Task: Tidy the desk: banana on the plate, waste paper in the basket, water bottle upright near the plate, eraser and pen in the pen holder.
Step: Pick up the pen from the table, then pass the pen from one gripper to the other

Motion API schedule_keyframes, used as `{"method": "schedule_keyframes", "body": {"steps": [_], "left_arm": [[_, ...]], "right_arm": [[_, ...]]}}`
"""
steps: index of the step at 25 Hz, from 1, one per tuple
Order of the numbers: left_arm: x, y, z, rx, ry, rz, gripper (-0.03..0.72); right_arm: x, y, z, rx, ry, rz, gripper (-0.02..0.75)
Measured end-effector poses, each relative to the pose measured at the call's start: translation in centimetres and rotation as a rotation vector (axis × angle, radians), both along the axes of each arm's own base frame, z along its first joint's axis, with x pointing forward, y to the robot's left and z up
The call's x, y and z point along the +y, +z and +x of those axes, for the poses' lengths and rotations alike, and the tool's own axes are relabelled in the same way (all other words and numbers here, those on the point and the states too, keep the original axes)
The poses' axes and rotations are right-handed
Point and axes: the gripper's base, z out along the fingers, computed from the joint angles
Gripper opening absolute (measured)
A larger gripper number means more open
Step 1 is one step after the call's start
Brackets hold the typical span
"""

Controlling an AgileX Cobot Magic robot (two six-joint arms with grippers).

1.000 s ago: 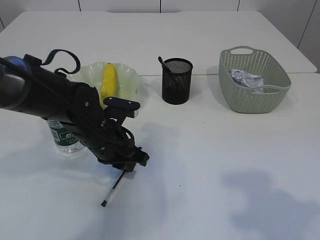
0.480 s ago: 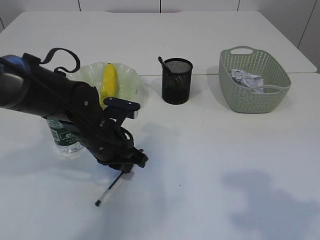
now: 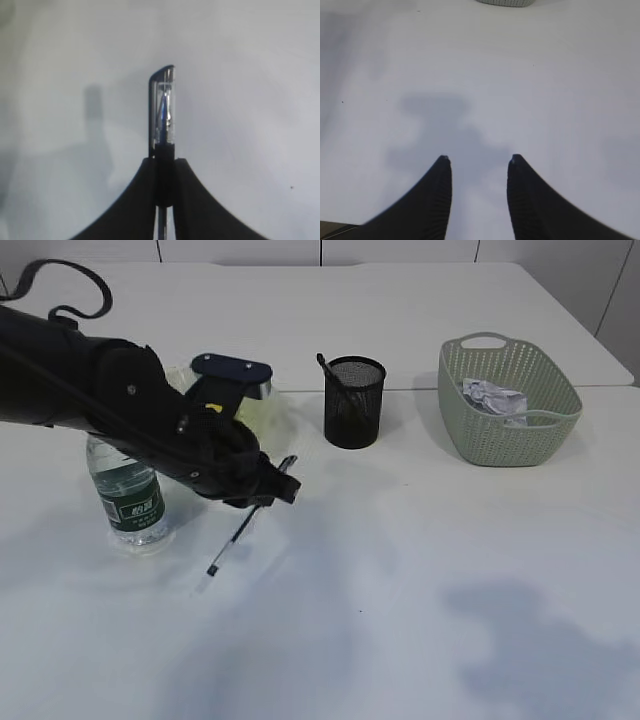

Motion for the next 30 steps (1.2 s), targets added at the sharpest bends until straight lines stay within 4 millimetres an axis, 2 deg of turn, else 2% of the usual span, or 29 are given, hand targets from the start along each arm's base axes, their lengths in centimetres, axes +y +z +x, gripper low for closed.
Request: {"method": "schedule_keyframes", "body": {"steps": [22, 30], "left_arm": [[-1.0, 5.3, 3.2, -0.646, 0.020, -0.237, 0.034], [-1.5, 4.8, 4.1, -0.806, 0.021, -0.302, 0.034]], "right_arm": [[0.0, 0.0, -0.1, 0.008, 0.000, -0.003, 0.281], [0.0, -0.1, -0.1, 0.016, -0.001, -0.005, 0.281]]}}
